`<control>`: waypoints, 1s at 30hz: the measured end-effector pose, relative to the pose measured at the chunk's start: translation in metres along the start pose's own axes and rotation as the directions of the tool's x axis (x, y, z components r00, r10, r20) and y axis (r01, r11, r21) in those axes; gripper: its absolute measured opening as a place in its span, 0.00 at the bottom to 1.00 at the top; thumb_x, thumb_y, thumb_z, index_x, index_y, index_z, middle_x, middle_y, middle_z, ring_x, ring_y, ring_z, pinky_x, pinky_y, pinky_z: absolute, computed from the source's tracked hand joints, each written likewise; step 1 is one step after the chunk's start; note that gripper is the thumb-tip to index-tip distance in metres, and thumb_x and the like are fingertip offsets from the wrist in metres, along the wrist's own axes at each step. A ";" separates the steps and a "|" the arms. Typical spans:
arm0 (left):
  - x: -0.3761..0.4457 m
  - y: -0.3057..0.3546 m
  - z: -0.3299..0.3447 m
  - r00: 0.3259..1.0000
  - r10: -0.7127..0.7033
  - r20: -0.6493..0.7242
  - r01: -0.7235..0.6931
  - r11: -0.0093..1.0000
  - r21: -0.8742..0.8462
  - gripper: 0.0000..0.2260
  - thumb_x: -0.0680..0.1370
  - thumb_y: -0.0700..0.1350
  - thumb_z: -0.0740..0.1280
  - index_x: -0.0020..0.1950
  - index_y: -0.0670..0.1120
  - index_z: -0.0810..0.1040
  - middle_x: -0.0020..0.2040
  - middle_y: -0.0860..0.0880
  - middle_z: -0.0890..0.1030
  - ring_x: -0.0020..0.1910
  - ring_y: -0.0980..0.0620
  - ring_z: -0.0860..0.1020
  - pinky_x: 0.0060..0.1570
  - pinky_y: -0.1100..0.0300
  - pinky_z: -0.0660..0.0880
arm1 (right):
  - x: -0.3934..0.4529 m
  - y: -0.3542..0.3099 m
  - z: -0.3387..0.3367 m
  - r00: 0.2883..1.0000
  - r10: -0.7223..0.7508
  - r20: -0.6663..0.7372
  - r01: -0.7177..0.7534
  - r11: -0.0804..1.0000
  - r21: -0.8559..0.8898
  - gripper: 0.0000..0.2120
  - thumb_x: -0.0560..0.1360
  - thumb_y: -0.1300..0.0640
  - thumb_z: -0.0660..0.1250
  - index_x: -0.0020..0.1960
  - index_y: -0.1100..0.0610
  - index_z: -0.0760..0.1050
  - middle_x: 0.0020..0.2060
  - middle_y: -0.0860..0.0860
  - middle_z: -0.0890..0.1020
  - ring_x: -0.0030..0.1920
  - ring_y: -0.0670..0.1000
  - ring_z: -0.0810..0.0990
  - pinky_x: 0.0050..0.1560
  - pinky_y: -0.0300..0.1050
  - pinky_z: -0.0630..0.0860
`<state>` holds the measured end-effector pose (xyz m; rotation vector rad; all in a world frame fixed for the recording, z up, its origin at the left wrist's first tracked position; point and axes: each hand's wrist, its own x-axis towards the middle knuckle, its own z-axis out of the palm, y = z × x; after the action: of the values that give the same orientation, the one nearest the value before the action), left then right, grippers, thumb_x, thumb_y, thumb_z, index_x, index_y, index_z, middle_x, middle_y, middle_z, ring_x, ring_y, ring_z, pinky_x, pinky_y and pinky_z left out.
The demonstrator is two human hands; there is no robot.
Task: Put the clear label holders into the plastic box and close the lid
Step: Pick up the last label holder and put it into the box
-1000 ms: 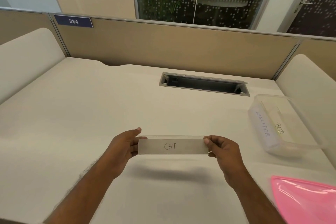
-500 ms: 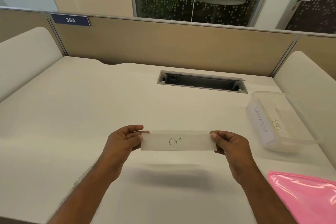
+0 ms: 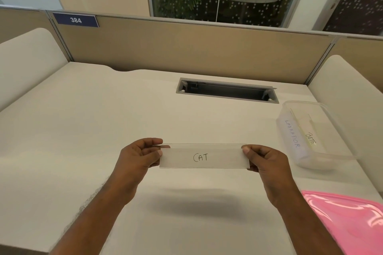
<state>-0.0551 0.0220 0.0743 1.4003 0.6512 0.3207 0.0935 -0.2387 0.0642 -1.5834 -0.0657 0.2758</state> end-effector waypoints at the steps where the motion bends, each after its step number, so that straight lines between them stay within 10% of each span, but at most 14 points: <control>1: -0.001 0.000 0.001 1.000 0.000 0.000 0.000 1.000 -0.002 0.11 0.77 0.31 0.66 0.55 0.43 0.81 0.48 0.45 0.87 0.45 0.48 0.84 0.47 0.57 0.78 | 0.000 0.000 -0.001 1.000 0.000 0.000 0.000 1.000 -0.002 0.04 0.74 0.61 0.71 0.44 0.56 0.85 0.40 0.47 0.87 0.39 0.47 0.80 0.39 0.42 0.77; 14: 0.000 0.005 0.022 0.998 0.034 -0.049 -0.037 0.996 -0.079 0.14 0.76 0.28 0.66 0.56 0.45 0.76 0.46 0.44 0.87 0.40 0.49 0.84 0.41 0.60 0.78 | 0.004 -0.005 -0.023 0.997 -0.012 0.076 0.018 0.996 -0.082 0.02 0.72 0.58 0.73 0.43 0.55 0.85 0.31 0.46 0.83 0.30 0.44 0.77 0.39 0.43 0.76; 18: 0.002 0.005 0.030 0.996 0.028 -0.082 -0.035 0.995 -0.094 0.13 0.76 0.28 0.66 0.54 0.45 0.76 0.46 0.44 0.87 0.40 0.47 0.83 0.43 0.56 0.78 | 0.009 -0.009 -0.039 0.996 -0.066 0.061 0.076 0.984 -0.164 0.08 0.70 0.57 0.75 0.49 0.52 0.83 0.40 0.55 0.84 0.39 0.51 0.81 0.45 0.48 0.78; 25: 0.008 0.002 0.051 0.998 0.003 -0.060 -0.010 0.993 -0.113 0.13 0.76 0.28 0.66 0.51 0.45 0.75 0.45 0.44 0.87 0.37 0.50 0.82 0.41 0.59 0.76 | 0.021 -0.022 -0.073 0.899 -0.073 0.431 0.259 0.883 -0.392 0.36 0.63 0.54 0.80 0.67 0.41 0.72 0.61 0.38 0.78 0.59 0.38 0.77 0.54 0.37 0.78; 30: 0.016 0.000 0.069 1.000 0.007 -0.012 -0.008 0.988 -0.154 0.13 0.76 0.28 0.65 0.51 0.46 0.74 0.45 0.44 0.87 0.36 0.51 0.83 0.37 0.62 0.77 | 0.028 -0.029 -0.089 0.864 -0.133 0.485 0.327 0.882 -0.339 0.34 0.60 0.52 0.80 0.64 0.43 0.75 0.56 0.43 0.82 0.58 0.44 0.79 0.58 0.44 0.78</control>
<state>-0.0012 -0.0246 0.0734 1.2541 0.6176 0.3776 0.1431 -0.3183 0.0895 -1.8795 -0.7214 0.4544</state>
